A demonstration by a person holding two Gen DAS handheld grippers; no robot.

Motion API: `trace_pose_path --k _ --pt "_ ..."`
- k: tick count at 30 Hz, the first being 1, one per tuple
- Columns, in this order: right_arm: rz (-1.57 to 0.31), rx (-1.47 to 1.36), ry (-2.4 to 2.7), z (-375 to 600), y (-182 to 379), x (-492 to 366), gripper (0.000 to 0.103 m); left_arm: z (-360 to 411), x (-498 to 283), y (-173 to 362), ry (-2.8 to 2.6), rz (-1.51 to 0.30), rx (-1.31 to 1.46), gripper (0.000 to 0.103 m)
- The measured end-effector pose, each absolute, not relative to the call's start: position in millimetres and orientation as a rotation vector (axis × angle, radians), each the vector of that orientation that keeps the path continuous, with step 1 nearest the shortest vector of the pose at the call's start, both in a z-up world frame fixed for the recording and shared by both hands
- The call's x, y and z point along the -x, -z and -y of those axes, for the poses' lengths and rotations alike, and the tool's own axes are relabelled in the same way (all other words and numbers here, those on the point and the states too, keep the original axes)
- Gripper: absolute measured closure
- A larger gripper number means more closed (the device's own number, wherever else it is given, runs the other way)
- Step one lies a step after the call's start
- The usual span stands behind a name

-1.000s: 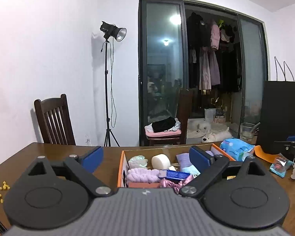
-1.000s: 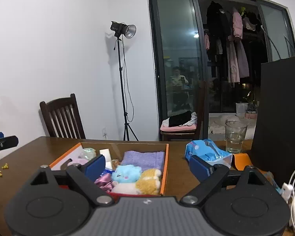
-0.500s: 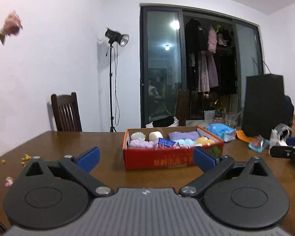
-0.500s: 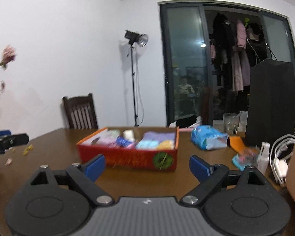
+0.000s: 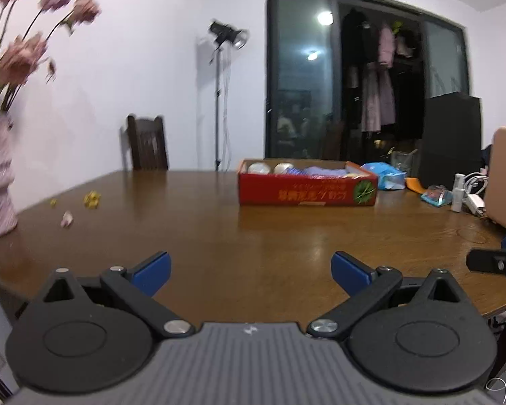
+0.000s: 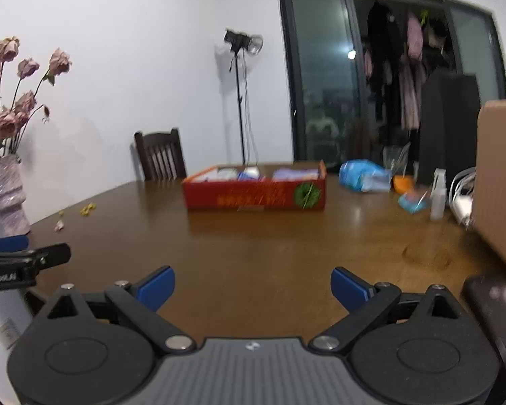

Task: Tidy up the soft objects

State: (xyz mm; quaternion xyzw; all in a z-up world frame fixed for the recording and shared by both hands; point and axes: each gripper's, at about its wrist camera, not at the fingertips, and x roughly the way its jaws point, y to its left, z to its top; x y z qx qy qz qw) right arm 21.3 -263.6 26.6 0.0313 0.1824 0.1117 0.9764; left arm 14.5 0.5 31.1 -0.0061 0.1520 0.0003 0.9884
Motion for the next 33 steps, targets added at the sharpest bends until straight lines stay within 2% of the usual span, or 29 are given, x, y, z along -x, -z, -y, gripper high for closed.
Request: trace_pose_path --k 33 --pt "-0.387 -0.084 -0.223 265.3 -28.1 -24.2 0.003 1.0 -13.6 -34.1 0.020 -0.303 -0.002 0.000"
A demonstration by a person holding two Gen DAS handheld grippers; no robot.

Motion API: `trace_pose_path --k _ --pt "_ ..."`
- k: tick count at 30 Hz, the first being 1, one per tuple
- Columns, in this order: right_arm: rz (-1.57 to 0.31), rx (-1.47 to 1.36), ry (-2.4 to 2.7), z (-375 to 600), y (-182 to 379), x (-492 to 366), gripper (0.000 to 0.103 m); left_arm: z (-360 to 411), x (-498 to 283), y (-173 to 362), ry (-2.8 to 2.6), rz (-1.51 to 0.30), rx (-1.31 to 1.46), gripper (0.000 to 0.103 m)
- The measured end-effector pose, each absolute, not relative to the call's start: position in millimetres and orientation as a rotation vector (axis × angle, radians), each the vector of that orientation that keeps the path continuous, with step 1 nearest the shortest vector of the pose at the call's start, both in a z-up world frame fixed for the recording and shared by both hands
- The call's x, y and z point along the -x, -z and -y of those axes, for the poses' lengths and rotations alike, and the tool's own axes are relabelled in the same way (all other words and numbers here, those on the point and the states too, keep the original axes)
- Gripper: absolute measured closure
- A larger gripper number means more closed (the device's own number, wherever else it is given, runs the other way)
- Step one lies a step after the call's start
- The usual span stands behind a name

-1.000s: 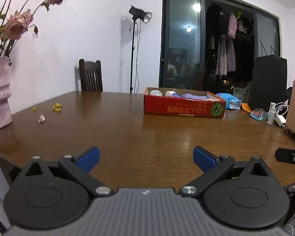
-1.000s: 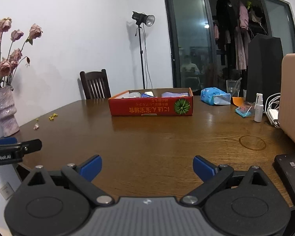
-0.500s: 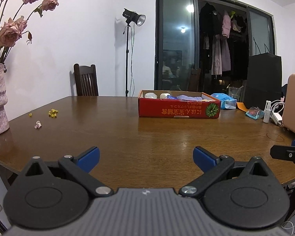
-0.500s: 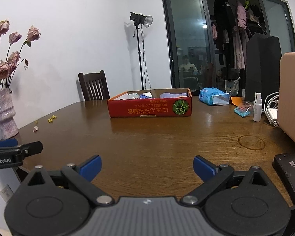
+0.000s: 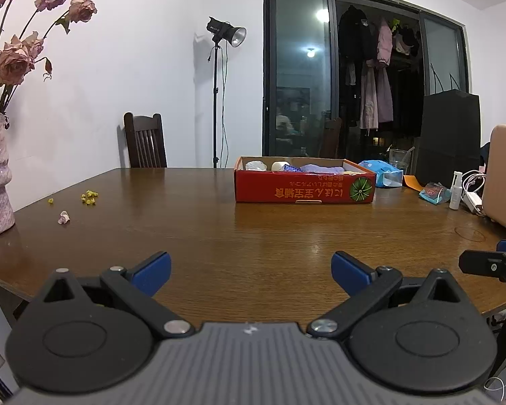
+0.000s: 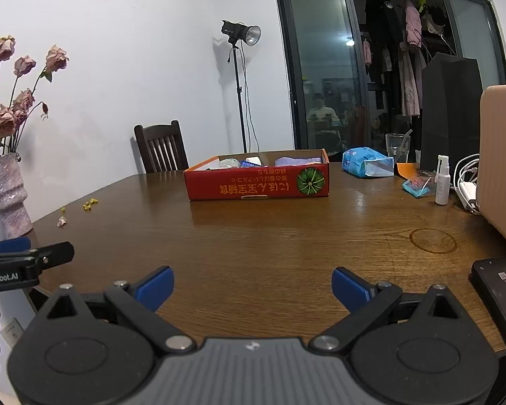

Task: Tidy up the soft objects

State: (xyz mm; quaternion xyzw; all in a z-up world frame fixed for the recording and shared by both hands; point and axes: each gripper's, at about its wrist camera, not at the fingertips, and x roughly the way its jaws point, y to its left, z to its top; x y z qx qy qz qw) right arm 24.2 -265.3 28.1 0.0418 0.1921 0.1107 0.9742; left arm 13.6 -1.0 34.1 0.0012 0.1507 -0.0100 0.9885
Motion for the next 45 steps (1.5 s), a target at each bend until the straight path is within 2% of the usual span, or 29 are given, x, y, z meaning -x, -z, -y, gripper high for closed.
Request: trace_pose_path --k 45 --pt "-0.394 -0.096 -0.221 266.7 -24.8 -25.4 0.002 2.3 -12.2 -34.5 0.022 -0.304 -0.007 0.000"
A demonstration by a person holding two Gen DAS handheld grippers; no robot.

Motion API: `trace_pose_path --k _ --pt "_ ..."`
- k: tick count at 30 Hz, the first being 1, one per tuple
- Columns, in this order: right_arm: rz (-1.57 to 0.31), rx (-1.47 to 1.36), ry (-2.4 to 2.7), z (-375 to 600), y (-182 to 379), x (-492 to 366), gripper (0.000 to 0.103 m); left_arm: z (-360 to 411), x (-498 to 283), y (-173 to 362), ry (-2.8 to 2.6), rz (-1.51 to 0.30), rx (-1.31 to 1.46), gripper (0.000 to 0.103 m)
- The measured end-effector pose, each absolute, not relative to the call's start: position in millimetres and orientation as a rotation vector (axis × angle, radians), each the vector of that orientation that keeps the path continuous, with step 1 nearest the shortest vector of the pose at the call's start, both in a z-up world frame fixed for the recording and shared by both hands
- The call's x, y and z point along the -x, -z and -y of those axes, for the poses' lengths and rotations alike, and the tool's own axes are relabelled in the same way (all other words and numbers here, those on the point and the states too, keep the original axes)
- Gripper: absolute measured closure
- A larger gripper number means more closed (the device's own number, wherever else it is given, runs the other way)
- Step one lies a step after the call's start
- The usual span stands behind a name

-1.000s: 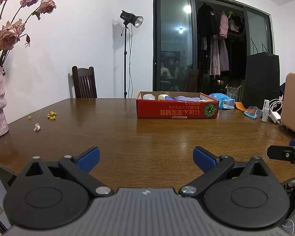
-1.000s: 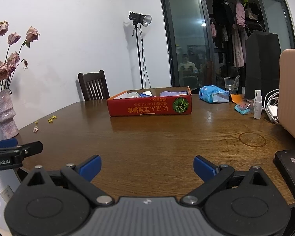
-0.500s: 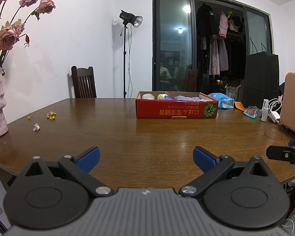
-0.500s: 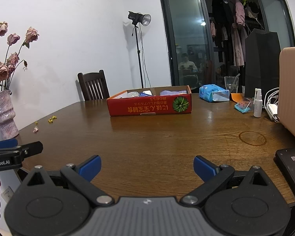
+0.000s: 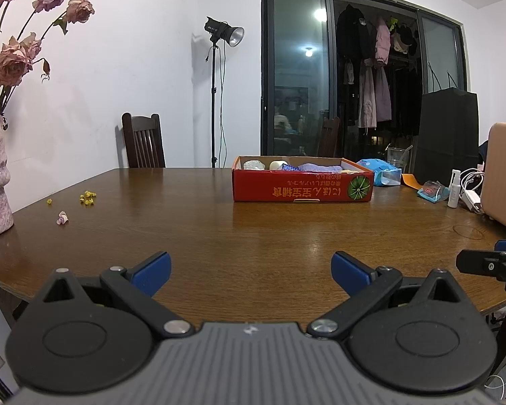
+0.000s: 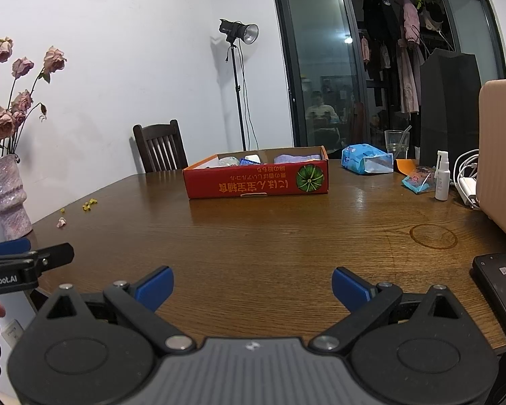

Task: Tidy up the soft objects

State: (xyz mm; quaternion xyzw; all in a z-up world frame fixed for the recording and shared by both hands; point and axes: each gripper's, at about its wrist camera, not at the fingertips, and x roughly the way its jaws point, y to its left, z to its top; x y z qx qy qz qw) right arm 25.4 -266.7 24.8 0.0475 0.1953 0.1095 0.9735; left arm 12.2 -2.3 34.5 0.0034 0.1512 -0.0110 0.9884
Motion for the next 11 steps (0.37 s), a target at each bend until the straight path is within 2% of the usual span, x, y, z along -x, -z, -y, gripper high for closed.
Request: trace_pose_path --k 11 --pt "-0.396 -0.096 -0.222 266.3 -24.6 -26.5 0.002 -1.2 -10.7 -35.6 0.052 -0.283 -0.014 0.000"
